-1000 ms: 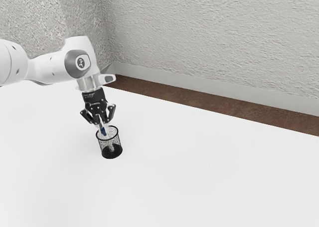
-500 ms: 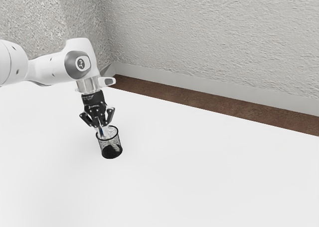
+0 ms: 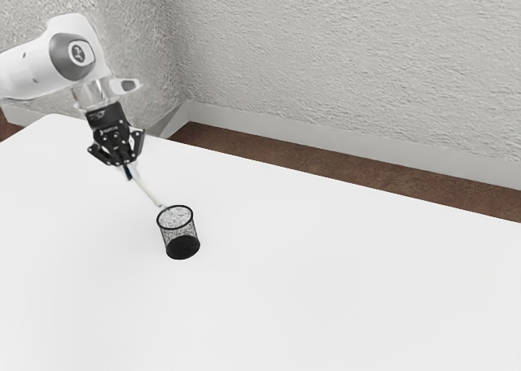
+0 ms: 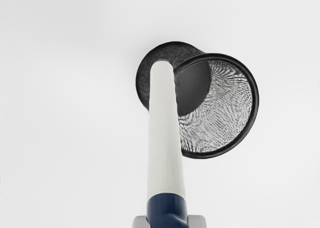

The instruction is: Take the marker out of the pen holder and place it to the left of the pen holder.

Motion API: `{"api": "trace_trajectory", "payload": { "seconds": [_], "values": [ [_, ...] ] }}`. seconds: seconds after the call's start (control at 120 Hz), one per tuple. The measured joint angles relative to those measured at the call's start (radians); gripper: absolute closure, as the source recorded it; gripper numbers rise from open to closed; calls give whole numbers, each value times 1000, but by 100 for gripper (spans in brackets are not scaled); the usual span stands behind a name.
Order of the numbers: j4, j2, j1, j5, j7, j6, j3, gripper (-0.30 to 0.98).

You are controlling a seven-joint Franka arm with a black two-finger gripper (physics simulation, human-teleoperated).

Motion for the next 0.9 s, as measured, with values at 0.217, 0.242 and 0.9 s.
{"api": "trace_trajectory", "payload": {
  "seconds": [0.217,0.242,0.9],
  "values": [
    [224,229,153,-184,44,-118,5,79],
    [241,252,167,-200,53,-124,4,79],
    [420,636,569,-297,343,-131,-313,79]
  ]
}}
